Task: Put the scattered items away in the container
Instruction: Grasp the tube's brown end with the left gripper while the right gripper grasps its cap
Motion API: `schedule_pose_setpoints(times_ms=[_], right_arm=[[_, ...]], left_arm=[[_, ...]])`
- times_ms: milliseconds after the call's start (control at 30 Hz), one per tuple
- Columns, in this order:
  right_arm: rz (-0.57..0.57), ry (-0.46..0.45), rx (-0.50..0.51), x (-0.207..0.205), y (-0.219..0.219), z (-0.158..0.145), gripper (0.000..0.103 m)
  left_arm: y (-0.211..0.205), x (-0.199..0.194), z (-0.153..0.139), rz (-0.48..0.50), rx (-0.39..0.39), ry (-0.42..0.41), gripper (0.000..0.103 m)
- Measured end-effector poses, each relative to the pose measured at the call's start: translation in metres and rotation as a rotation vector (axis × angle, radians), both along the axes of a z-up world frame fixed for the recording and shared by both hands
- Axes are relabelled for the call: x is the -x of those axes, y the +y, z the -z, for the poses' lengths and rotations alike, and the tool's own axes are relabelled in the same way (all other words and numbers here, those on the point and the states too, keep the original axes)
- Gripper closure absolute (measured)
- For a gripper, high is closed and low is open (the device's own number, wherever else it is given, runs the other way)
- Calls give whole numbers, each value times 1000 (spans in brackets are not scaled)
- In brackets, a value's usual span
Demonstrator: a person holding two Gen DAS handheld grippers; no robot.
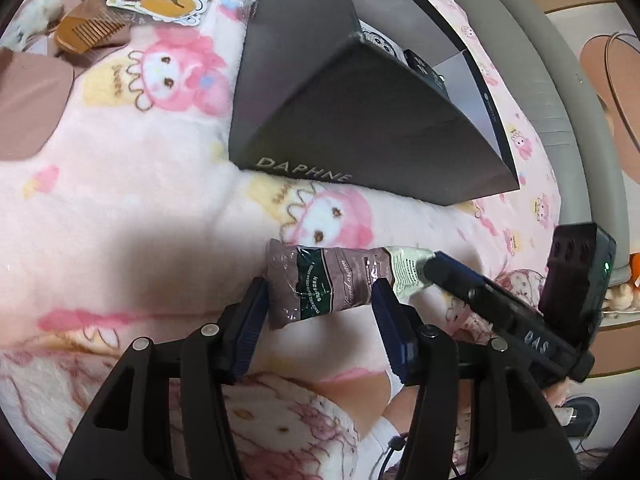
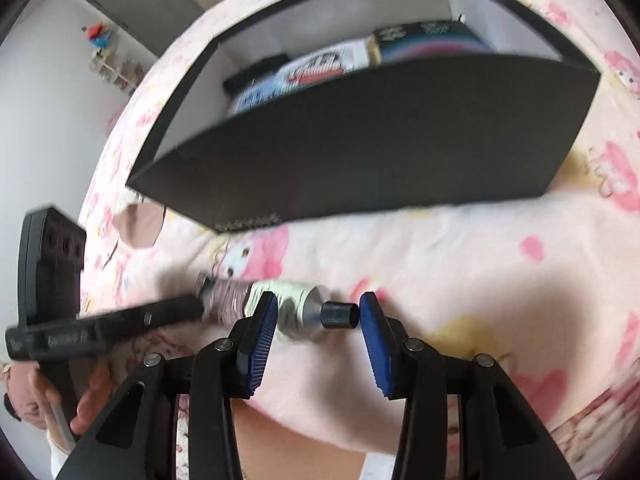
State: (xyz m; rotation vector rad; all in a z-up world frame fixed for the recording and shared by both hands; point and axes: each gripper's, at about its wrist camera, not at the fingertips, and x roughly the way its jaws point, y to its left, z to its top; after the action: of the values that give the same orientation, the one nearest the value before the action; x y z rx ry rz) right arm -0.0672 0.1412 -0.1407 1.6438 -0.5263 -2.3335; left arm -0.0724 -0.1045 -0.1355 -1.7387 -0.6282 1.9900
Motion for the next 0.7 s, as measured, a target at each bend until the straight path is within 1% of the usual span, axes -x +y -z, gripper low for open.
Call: schedule_pose_setpoints(times_ms=[33, 67, 100, 133, 167, 200, 233, 267, 333, 400, 433, 500, 567, 633, 667, 700], right_arm=[[-2, -13, 10, 2, 2, 3, 64], [-5, -35, 15, 3, 4, 9, 64], [-4, -56, 11, 4, 5, 17, 64], [-5, -66, 9, 4, 5, 22, 64], [-9, -69, 10, 4, 2, 26, 64], [-16, -68, 9, 4, -1, 28, 63], [-22, -65, -3, 4, -4, 28, 61], [-33, -59, -21, 4, -8, 27, 60], [-48, -51, -43, 4, -13, 25, 59], [-51, -45, -54, 5, -20, 25, 58], [-48, -39, -60, 5, -21, 25, 57], [-39, -33, -60, 4, -20, 29, 57], [-35, -19, -59, 3, -19, 24, 58], [-26, 10, -80, 2, -15, 14, 58], [-20, 26, -84, 2, -11, 8, 58], [-19, 36, -83, 1, -9, 3, 58]], left_arm=[[6, 5, 4, -16, 25, 9, 49], [3, 5, 2, -30, 40, 13, 49], [9, 8, 5, -44, 49, 12, 49], [12, 10, 10, -54, 58, 2, 49], [27, 12, 17, -57, 77, -16, 49], [41, 14, 23, -51, 101, -33, 50], [66, 14, 34, -27, 126, -50, 50], [70, 14, 36, -3, 128, -59, 49], [80, 13, 38, 42, 133, -64, 45], [84, 14, 36, 40, 162, -44, 41], [86, 14, 36, 41, 168, -37, 41], [86, 14, 34, 45, 168, -23, 41], [85, 12, 27, 54, 146, 7, 43], [80, 7, 19, 59, 82, 23, 44], [80, 5, 15, 57, 66, 31, 47], [79, 3, 9, 56, 61, 47, 48]])
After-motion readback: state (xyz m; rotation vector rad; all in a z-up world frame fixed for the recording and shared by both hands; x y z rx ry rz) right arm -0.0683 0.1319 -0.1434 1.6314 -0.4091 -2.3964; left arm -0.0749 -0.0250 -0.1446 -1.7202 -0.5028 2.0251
